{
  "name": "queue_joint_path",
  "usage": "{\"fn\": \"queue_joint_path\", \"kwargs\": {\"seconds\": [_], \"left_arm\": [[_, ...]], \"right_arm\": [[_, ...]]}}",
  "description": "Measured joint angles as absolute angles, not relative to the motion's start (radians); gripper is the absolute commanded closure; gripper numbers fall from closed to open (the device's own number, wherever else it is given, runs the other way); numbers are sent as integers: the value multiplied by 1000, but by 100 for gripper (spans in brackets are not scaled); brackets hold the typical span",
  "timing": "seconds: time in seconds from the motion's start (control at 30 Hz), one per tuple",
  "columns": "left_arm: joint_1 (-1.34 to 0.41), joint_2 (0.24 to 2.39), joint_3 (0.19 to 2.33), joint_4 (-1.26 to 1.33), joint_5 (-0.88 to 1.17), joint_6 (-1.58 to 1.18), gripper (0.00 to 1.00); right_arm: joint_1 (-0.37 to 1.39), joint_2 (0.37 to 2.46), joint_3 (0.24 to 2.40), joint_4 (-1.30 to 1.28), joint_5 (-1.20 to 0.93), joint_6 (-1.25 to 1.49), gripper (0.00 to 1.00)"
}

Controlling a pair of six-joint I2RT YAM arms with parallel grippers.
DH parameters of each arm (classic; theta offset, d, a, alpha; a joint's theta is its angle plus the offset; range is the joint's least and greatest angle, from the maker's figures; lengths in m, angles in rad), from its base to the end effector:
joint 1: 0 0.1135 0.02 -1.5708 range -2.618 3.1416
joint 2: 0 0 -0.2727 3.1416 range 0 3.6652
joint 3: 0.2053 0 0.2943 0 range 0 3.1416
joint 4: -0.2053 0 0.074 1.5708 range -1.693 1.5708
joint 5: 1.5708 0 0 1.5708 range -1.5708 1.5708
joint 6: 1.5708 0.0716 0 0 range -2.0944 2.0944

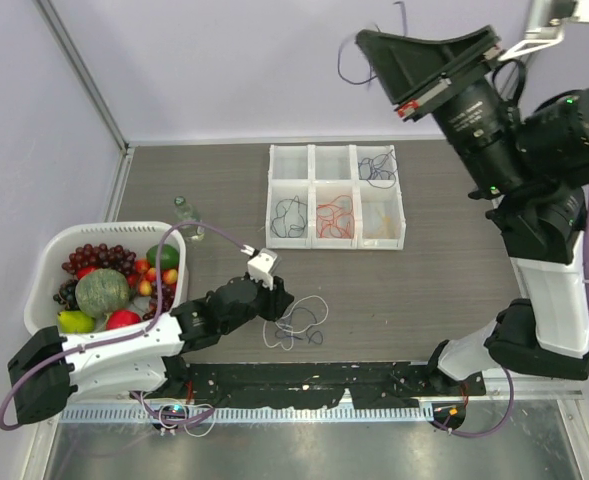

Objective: Untangle the cables

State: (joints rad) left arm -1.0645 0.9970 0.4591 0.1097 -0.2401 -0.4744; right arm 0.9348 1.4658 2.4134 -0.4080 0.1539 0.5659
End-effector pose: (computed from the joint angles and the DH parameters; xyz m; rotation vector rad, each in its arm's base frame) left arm 0.1510 -0.2373 0.1868 0.4461 2.0171 -0.7427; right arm 0.1484 0.1826 0.7280 -0.0552 1.1211 1.2755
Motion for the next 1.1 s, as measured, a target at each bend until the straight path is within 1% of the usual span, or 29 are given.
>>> {"fn": "queue_joint_path", "kwargs": {"seconds": [0.13, 0.3, 0.37, 0.43, 0.5, 0.6, 0.87, 1.1], "left_arm": [[-1065, 915, 427, 71, -288, -517, 62], [-1062, 874, 448, 22, -329, -522, 61], [-1061, 875, 472, -15, -334, -521, 54], [-1062, 875, 509, -54, -338, -518, 40], [-1061, 875, 544, -85, -341, -515, 31], [-1061, 875, 604, -136, -340, -512, 23], [-1060, 874, 794, -307, -318, -462, 18], [-1060, 857, 939, -384, -321, -406, 17]], "right_arm": [[935, 1407, 2367, -340, 241, 479, 99], [935, 1319, 2191, -313, 398, 379, 99], [935, 1285, 2098, -314, 466, 350, 99], [934, 1256, 1991, -321, 543, 319, 99], [921, 1253, 1927, -324, 585, 300, 99], [879, 1278, 1846, -336, 612, 288, 99], [658, 1361, 1747, -358, 587, 335, 99], [471, 1467, 1742, -319, 532, 381, 99]]}}
